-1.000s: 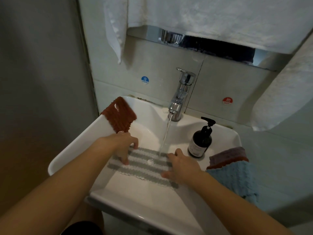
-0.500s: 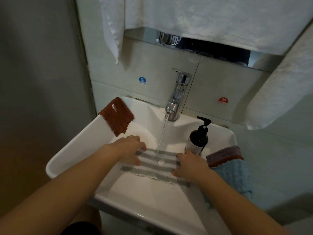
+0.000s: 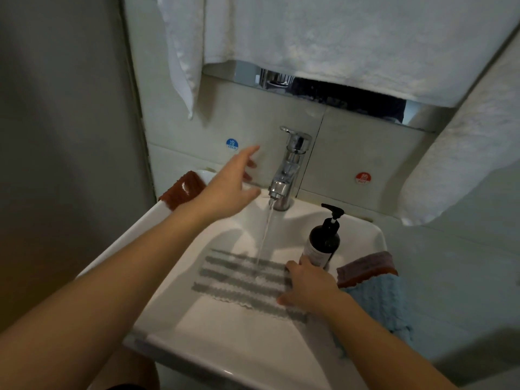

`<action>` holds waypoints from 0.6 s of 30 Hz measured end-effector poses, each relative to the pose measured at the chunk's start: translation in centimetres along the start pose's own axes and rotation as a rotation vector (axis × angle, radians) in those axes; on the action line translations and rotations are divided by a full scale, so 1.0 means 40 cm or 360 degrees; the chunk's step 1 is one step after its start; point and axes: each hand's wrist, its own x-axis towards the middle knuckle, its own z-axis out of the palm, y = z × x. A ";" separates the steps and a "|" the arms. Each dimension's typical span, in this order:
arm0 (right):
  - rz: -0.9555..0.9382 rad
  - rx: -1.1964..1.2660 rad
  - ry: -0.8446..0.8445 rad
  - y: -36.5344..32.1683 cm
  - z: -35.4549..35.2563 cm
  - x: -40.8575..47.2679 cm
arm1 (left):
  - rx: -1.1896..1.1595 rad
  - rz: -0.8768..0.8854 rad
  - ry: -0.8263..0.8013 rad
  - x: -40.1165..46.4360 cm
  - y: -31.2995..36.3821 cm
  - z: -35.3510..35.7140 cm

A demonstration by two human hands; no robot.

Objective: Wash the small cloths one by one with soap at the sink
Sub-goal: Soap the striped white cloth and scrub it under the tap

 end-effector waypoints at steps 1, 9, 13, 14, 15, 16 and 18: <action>0.0000 0.0000 0.0004 -0.001 0.000 -0.001 | -0.0048 0.0054 0.0045 0.019 0.039 -0.009; 0.0005 -0.0005 0.0017 -0.002 -0.003 -0.008 | 0.0007 0.0192 -0.0074 0.066 0.123 -0.025; 0.0004 -0.0022 0.0045 -0.001 0.000 -0.005 | -0.0049 0.0153 -0.0151 0.051 0.104 -0.032; 0.0006 -0.0023 0.0045 -0.001 0.001 -0.006 | -0.0058 0.0133 -0.0189 0.044 0.098 -0.034; 0.0005 -0.0024 0.0040 -0.001 0.001 -0.008 | -0.0082 0.0123 -0.0220 0.037 0.094 -0.038; 0.0001 -0.0024 0.0033 0.001 -0.001 -0.008 | -0.0130 0.0118 -0.0235 0.030 0.088 -0.042; -0.0008 0.0002 0.0045 0.006 -0.018 -0.013 | -0.0235 0.0108 -0.0222 0.021 0.069 -0.048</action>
